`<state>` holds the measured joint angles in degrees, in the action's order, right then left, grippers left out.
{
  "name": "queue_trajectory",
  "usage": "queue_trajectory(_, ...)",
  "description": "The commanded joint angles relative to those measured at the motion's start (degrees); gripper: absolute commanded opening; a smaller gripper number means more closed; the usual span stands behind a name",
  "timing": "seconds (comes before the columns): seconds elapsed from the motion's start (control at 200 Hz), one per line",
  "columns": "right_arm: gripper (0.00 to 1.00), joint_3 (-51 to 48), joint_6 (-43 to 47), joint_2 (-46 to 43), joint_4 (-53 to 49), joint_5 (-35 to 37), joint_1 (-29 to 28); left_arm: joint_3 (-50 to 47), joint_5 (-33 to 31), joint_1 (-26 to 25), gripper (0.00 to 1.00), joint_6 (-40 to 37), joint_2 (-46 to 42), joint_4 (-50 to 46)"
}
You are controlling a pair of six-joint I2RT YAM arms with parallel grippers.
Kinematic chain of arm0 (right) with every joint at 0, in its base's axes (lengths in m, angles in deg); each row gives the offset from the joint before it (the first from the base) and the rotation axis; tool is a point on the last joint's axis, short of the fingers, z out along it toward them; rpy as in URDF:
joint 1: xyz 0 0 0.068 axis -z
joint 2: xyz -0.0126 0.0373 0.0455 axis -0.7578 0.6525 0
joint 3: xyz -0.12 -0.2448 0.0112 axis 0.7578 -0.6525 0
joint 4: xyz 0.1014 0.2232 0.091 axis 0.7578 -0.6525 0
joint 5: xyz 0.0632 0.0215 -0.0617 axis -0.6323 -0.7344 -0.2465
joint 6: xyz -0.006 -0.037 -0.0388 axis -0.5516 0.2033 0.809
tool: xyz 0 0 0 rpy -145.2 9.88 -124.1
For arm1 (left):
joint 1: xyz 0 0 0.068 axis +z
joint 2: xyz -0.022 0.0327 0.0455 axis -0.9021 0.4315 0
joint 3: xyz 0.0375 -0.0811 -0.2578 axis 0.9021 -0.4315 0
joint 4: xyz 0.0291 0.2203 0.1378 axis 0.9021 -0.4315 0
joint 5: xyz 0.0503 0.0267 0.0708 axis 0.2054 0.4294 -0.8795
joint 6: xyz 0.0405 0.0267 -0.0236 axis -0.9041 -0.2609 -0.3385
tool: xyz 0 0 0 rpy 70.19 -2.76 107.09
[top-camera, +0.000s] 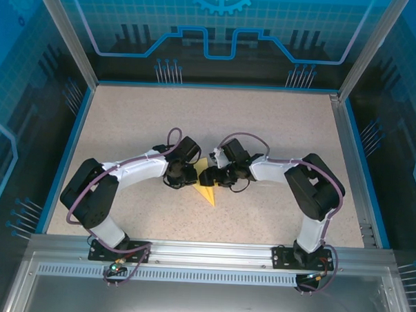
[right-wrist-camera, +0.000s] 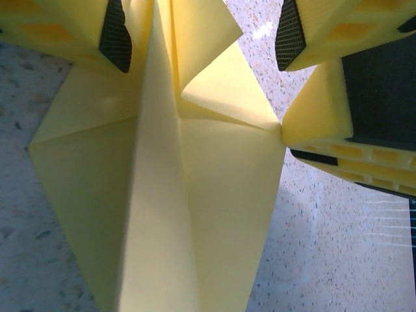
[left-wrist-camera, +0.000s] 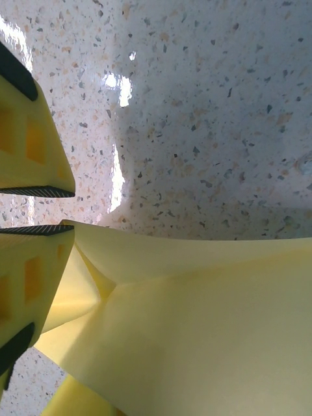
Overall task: Fold a paper plane with a square sheet of paper (pick it up from the middle)
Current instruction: Move the paper plane to the center of the table.
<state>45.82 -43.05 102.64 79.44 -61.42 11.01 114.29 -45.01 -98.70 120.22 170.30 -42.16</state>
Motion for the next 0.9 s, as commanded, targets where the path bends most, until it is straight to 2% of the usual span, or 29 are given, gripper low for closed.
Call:
queue_trajectory(0.0,0.59,0.77,2.64,-0.84,-3.18,0.15,-1.37,0.27,0.08,0.45,0.22,0.93,-1.36,-0.56)
queue_trajectory(0.08,0.48,1.13,3.21,-0.43,-4.18,0.76,-1.79,0.26,0.16,0.43,0.23,0.88,-1.32,-0.32)
queue_trajectory(0.3,0.38,2.99,4.22,0.61,-7.11,4.41,-3.32,0.22,0.34,0.49,0.23,1.1,-1.61,-0.21)
queue_trajectory(0.385,0.31,3.82,4.7,0.8,-8.28,5.67,-3.99,0.2,0.38,0.42,0.23,1.08,-1.93,-0.21)
queue_trajectory(0.64,0.23,9.21,7.44,2.6,-17.33,14.08,-6.9,-0.22,-0.04,0.43,0.26,1.1,-4.74,0.31)
queue_trajectory(0.895,0.05,14.23,6.84,1.69,-24.44,23.33,-9.33,-1.83,-4.63,0.48,0.3,2.13,-10.15,-0.81)
